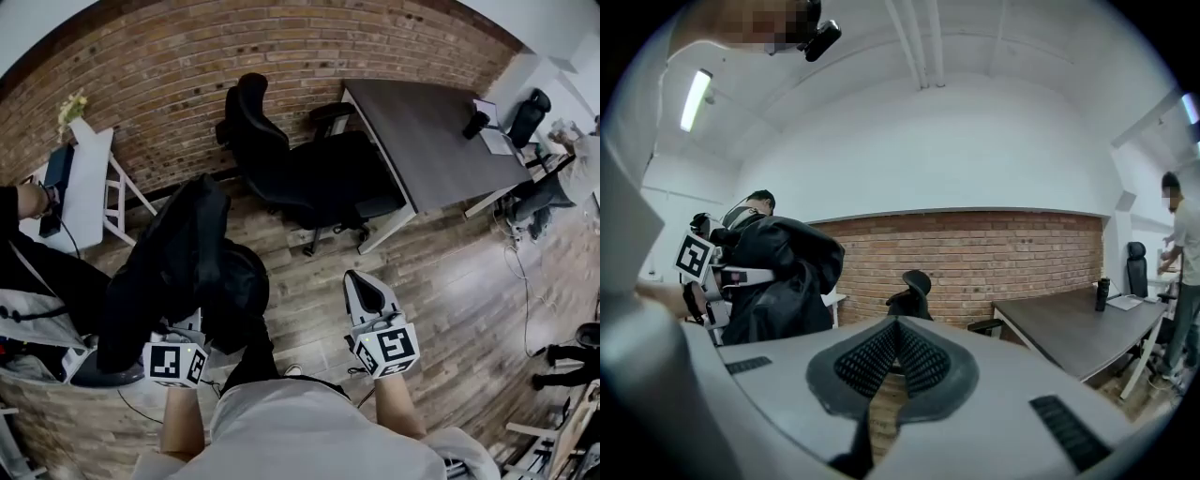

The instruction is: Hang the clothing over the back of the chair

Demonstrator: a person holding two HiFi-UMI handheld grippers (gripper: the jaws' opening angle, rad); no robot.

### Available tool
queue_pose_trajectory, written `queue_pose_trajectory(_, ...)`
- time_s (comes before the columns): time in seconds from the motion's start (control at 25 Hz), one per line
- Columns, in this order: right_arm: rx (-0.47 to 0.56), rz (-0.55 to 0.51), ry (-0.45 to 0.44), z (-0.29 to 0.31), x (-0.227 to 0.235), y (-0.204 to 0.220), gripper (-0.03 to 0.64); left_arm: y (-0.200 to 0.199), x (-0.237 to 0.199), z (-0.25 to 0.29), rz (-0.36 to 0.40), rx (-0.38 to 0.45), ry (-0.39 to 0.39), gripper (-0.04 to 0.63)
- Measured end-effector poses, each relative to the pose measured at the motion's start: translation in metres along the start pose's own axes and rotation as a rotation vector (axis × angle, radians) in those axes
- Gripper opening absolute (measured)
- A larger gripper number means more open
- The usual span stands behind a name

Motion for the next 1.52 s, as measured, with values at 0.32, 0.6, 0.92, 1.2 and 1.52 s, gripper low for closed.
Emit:
queue_pose_trajectory(0.32,0.032,-0.035,0.062,0.101,0.015,-0.055,0.018,-0.016,-0.049,0.095,-0.024,0.005,0.081,0.091)
queue_pose_trajectory(0.6,0.019,-0.058,0.064,0.169,0.004,-0.083,0.018,-0.027,-0.088,0.142,-0.032,0.016,0.144,0.091)
queue_pose_trajectory(0.92,0.023,-0.060,0.078,0.204,0.021,-0.089,0.018,-0.026,-0.107,0.176,-0.048,0.014,0.148,0.091)
queue_pose_trajectory(1.2,0.069,-0.044,0.084,0.232,0.063,-0.094,0.018,-0.046,-0.107,0.208,-0.013,0.040,0.121,0.091)
queue_pose_trajectory(1.52,0.098,-0.020,0.056,0.255,0.085,-0.099,0.018,-0.051,-0.124,0.226,-0.017,0.028,0.032,0.092)
Point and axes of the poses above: the fingertips, and each gripper's own axes: z forward along the fingers, x to its right, y out of its underside, the point moved 7 cm from there along -z, backward along the fingers, and after that the axes turned 1 degree about z, right-handed, at the moved point
